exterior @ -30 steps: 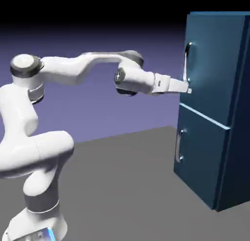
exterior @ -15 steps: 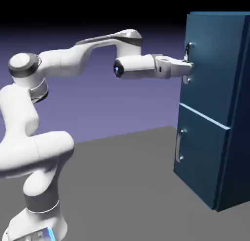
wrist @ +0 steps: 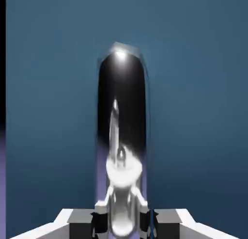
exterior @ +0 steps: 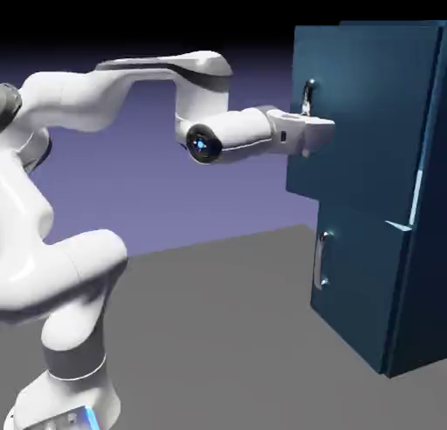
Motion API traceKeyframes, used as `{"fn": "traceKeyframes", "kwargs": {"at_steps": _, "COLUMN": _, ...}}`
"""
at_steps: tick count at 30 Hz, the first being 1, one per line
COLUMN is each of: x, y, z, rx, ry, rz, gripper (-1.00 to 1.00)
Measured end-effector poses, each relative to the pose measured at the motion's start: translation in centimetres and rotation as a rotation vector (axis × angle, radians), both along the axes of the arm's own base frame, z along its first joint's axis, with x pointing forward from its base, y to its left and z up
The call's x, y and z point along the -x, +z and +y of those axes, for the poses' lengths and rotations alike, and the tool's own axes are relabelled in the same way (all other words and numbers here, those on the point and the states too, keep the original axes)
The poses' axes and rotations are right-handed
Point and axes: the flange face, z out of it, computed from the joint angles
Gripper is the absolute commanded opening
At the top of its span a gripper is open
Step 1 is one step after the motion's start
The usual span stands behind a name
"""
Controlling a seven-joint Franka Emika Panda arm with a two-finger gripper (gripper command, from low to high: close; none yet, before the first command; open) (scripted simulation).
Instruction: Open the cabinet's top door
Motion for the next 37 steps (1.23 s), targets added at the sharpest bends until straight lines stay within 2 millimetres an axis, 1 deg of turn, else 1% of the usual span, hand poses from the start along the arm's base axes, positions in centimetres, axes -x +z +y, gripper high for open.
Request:
{"fn": "traceKeyframes", "kwargs": {"at_steps": 9, "x": 2.7, "y": 0.0, "z": -6.2, "rx": 0.0, "ry": 0.254, "rz": 0.0, "gripper": -1.0}}
{"fn": "traceKeyframes", "kwargs": {"at_steps": 13, "x": 3.5, "y": 0.0, "z": -9.4, "rx": 0.0, "ry": 0.38, "rz": 0.0, "gripper": -1.0}}
{"fn": "traceKeyframes", "kwargs": {"at_steps": 17, "x": 3.8, "y": 0.0, "z": -13.0, "rx": 0.0, "ry": 0.513, "rz": 0.0, "gripper": -1.0}}
{"fn": "traceKeyframes", "kwargs": {"at_steps": 25, "x": 3.2, "y": 0.0, "z": -19.4, "rx": 0.0, "ry": 0.758, "rz": 0.0, "gripper": -1.0}}
{"fn": "traceKeyframes", "kwargs": {"at_steps": 29, "x": 2.3, "y": 0.0, "z": -22.4, "rx": 0.0, "ry": 0.873, "rz": 0.0, "gripper": -1.0}}
{"fn": "traceKeyframes", "kwargs": {"at_steps": 35, "x": 0.6, "y": 0.0, "z": -26.1, "rx": 0.0, "ry": 1.032, "rz": 0.0, "gripper": -1.0}}
{"fn": "traceKeyframes", "kwargs": {"at_steps": 36, "x": 0.4, "y": 0.0, "z": -26.5, "rx": 0.0, "ry": 1.049, "rz": 0.0, "gripper": 1.0}}
{"fn": "traceKeyframes", "kwargs": {"at_steps": 37, "x": 0.5, "y": 0.0, "z": -26.6, "rx": 0.0, "ry": 1.044, "rz": 0.0, "gripper": 1.0}}
